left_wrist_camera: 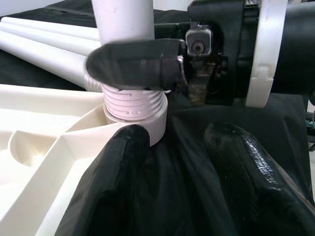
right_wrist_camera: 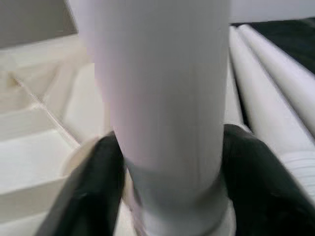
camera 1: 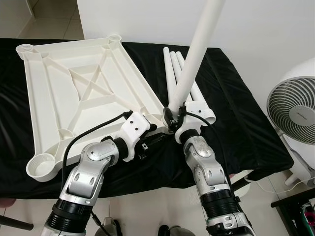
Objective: Building children table
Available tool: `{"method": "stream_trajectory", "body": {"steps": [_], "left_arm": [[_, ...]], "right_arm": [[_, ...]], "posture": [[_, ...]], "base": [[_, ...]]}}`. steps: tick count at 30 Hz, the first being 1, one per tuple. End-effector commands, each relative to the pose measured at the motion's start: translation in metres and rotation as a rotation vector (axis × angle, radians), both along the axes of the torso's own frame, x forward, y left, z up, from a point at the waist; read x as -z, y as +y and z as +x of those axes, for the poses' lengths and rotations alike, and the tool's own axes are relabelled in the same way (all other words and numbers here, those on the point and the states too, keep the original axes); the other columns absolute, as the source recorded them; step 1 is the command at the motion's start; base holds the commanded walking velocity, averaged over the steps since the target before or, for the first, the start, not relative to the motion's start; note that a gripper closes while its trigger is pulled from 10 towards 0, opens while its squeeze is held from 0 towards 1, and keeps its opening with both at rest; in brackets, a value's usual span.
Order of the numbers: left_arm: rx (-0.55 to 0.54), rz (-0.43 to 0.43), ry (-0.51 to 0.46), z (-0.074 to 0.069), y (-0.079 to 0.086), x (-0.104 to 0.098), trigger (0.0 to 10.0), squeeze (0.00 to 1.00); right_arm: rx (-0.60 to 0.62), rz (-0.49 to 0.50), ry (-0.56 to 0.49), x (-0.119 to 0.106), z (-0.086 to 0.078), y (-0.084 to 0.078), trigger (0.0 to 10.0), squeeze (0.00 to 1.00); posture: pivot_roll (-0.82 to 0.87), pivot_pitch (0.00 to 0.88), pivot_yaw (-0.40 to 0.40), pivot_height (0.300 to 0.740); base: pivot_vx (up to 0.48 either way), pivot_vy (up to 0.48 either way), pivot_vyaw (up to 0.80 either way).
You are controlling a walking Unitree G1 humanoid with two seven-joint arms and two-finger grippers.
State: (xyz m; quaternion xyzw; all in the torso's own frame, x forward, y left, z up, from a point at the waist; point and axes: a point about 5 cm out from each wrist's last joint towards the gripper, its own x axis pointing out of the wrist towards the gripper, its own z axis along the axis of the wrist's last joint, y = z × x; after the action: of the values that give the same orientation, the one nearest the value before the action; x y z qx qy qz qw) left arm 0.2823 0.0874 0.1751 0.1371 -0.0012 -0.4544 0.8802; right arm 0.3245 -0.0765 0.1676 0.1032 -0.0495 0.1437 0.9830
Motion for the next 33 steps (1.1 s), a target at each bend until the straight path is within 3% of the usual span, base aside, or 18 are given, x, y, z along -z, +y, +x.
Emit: {"method": "stream_trajectory", "body": {"steps": [1, 7, 10, 11, 16, 25, 26, 27, 28, 29, 30, 33], "left_arm": [[-0.089, -0.003, -0.014, 0.005, 0.000, 0.001, 10.0, 0.00], [-0.089, -0.005, -0.018, 0.005, -0.001, 0.001, 10.0, 0.00], [-0.091, -0.004, -0.019, 0.005, -0.001, 0.001, 10.0, 0.00], [-0.091, -0.004, -0.019, 0.005, -0.001, 0.001, 10.0, 0.00], [-0.093, -0.003, -0.022, 0.005, 0.000, 0.001, 10.0, 0.00], [-0.095, -0.002, -0.027, 0.005, 0.000, 0.001, 10.0, 0.00], [-0.095, -0.001, -0.027, 0.005, 0.000, 0.001, 10.0, 0.00], [-0.095, 0.000, -0.028, 0.005, 0.000, 0.001, 10.0, 0.00], [-0.095, 0.000, -0.028, 0.005, 0.000, 0.001, 10.0, 0.00], [-0.095, 0.001, -0.029, 0.005, 0.000, 0.001, 10.0, 0.00], [-0.095, 0.001, -0.029, 0.005, 0.000, 0.001, 10.0, 0.00], [-0.095, 0.003, -0.031, 0.005, 0.001, 0.001, 10.0, 0.00]], "right_arm": [[-0.040, 0.008, -0.010, -0.002, -0.002, -0.003, 10.0, 1.00], [-0.052, -0.043, -0.046, -0.007, 0.003, -0.021, 10.0, 1.00], [-0.130, -0.063, -0.025, -0.004, 0.005, -0.027, 10.0, 1.00], [-0.175, -0.095, -0.034, -0.004, 0.006, -0.032, 10.0, 0.00], [-0.327, -0.216, -0.092, -0.005, 0.009, -0.045, 10.0, 0.00], [-0.486, -0.314, -0.082, 0.002, 0.015, -0.045, 10.0, 0.00], [-0.498, -0.314, -0.075, 0.003, 0.016, -0.045, 5.4, 0.00], [-0.506, -0.313, -0.070, 0.004, 0.018, -0.045, 5.4, 0.00], [-0.509, -0.313, -0.068, 0.005, 0.019, -0.046, 1.8, 0.00], [-0.514, -0.313, -0.068, 0.006, 0.020, -0.047, 1.8, 0.00], [-0.517, -0.316, -0.068, 0.006, 0.020, -0.048, 0.0, 0.00], [-0.509, -0.325, -0.062, 0.008, 0.022, -0.051, 0.0, 0.00]], "posture": [[0.05, 0.101, -0.064, 0.740], [0.05, 0.092, -0.070, 0.740], [0.05, 0.088, -0.072, 0.740], [0.05, 0.083, -0.074, 0.740], [0.06, 0.076, -0.074, 0.740], [0.07, 0.060, -0.077, 0.740], [0.07, 0.054, -0.078, 0.740], [0.07, 0.054, -0.078, 0.740], [0.08, 0.049, -0.077, 0.740], [0.08, 0.049, -0.077, 0.740], [0.08, 0.046, -0.077, 0.740], [0.08, 0.038, -0.077, 0.740]], "base": [[0.000, 0.000, 0.00], [0.000, 0.000, 0.00], [0.000, 0.000, 0.00], [0.000, 0.000, 0.00], [0.000, 0.000, 0.00], [0.000, 0.000, 0.00], [0.000, 0.000, 0.00], [0.000, 0.000, 0.00], [0.000, 0.000, 0.00], [0.000, 0.000, 0.00], [0.000, 0.000, 0.00], [0.000, 0.000, 0.00]]}}
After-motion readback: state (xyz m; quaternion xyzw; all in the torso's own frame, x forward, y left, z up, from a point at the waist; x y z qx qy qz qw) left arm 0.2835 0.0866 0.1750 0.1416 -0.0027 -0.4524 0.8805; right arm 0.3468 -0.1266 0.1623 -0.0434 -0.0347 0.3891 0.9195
